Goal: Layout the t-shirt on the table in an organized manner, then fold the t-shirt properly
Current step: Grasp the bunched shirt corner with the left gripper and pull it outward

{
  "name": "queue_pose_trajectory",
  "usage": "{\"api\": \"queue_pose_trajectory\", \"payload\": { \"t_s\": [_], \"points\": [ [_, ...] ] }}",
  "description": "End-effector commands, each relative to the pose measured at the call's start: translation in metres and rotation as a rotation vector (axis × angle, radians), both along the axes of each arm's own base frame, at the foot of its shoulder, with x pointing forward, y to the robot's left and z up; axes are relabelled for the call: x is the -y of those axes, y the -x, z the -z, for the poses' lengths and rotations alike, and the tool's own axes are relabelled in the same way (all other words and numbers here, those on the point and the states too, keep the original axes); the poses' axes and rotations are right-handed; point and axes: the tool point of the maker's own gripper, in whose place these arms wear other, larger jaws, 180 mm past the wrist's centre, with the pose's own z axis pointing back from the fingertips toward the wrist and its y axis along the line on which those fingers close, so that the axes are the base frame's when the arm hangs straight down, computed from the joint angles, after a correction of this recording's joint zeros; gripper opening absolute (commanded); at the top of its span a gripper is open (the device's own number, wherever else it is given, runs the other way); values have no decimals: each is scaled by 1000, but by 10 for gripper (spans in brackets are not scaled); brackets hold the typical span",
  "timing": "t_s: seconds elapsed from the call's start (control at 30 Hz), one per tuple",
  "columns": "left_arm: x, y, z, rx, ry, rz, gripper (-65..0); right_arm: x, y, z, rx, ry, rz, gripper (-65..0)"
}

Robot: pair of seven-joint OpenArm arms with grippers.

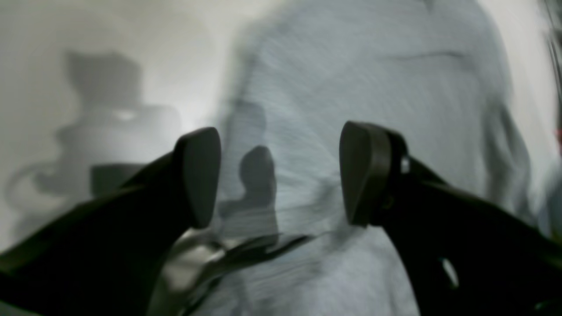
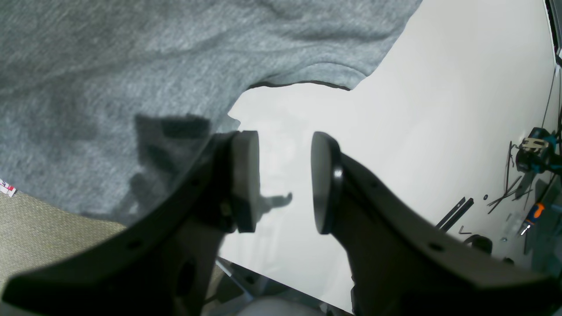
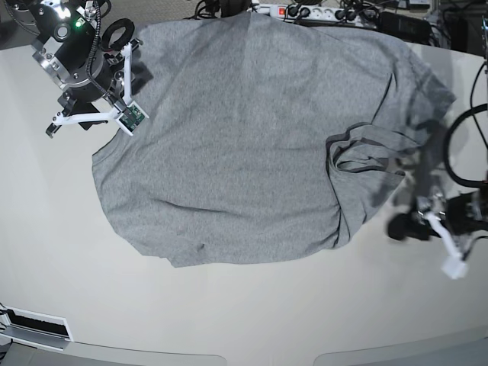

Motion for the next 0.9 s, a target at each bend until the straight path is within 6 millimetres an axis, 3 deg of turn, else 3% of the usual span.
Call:
{"api": "queue_pose_trajectory", "payload": {
  "t_s": [0.0, 0.17, 0.33, 0.43, 0.63, 0.87],
  "points": [
    [-12, -5, -12, 37, 0, -35, -219, 2, -6, -7, 33, 6, -5, -425],
    [-33, 23, 23, -2, -60, -101, -219, 2, -6, -7, 33, 6, -5, -425],
    [-38, 49, 64, -10, -168, -120, -219, 2, -6, -7, 34, 5, -6, -425],
    [-36, 55, 79, -1, -199, -157, -219, 2, -6, -7, 33, 6, -6, -425],
    [-15, 52, 90, 35, -204, -144, -219, 2, -6, -7, 33, 5, -6, -425],
    [-13, 45, 94, 56, -218, -148, -220, 2, -5, -7, 31, 7, -4, -425]
  ]
}}
